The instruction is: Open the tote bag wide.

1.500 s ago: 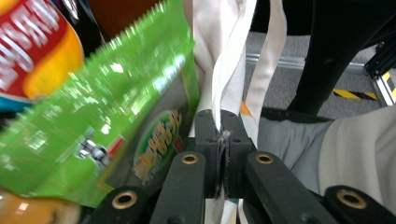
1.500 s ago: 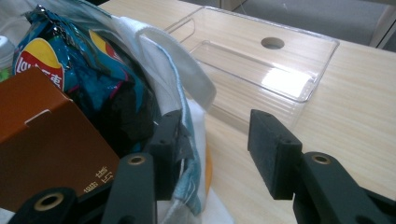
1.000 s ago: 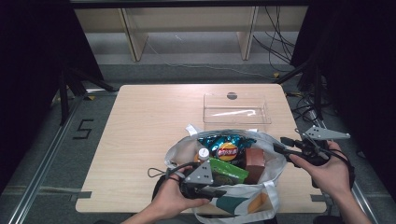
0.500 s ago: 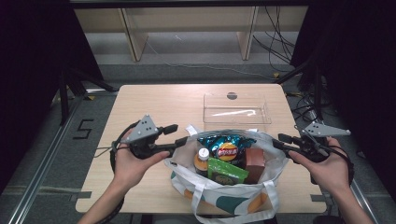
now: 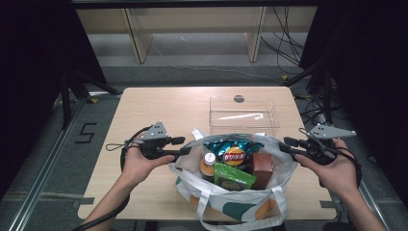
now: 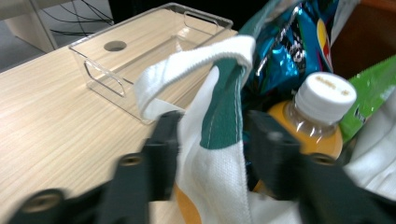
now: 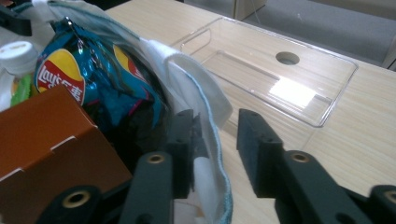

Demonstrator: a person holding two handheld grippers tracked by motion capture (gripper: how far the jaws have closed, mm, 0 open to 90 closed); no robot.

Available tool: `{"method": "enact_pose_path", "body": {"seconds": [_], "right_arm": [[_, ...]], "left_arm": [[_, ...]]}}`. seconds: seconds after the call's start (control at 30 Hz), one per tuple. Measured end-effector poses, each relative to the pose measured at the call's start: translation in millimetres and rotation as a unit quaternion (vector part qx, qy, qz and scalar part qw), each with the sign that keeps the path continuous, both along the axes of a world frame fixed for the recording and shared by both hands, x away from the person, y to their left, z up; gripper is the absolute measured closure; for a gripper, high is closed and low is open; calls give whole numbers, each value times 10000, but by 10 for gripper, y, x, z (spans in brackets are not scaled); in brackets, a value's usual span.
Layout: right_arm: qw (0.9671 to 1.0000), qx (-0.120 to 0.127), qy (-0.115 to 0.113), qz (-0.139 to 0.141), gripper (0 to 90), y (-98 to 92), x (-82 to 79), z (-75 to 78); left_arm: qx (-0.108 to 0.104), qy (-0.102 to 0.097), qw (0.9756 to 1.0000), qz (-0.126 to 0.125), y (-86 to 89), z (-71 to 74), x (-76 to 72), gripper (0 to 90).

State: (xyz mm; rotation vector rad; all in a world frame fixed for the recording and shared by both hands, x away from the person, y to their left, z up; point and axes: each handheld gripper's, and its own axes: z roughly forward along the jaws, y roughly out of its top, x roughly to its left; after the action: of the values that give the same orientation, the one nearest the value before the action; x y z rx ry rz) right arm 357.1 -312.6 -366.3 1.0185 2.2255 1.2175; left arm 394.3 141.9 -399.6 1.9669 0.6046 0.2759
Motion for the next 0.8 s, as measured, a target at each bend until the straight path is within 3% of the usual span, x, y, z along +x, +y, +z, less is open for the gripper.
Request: {"method": "enact_pose_path", "body": {"seconds": [0.03, 0.1, 0.17, 0.27, 0.37, 0.47, 0.5, 0.8], "right_arm": [[9998, 139, 53, -137, 727, 32, -7, -12], [9999, -45, 134, -41, 797, 14, 2, -20], [9998, -111, 129, -72, 857, 23, -2, -34], [9996, -146, 184, -124, 872, 46, -27, -55], [9966, -806, -145, -61, 875, 91, -50, -91], [9945, -1030, -197, -39, 875, 156, -91, -148], [9936, -1109, -236, 2, 876, 159, -91, -174], [9913, -1294, 213, 83, 877, 179, -78, -478]], "left_arm": [[27, 1, 10000, 30, -4, -9, 7, 650], [-19, 72, 10000, 17, -20, -22, 20, 738], [125, 53, 9999, 35, -43, -22, 29, 782], [203, 24, 9997, 142, -93, -41, 25, 821], [384, -59, 9991, 177, -149, -94, 14, 835], [595, -118, 9980, 167, -183, -150, 11, 843], [565, -88, 9981, 221, -202, -169, 12, 845], [1043, -84, 9944, 177, -351, -393, 57, 853]]}}
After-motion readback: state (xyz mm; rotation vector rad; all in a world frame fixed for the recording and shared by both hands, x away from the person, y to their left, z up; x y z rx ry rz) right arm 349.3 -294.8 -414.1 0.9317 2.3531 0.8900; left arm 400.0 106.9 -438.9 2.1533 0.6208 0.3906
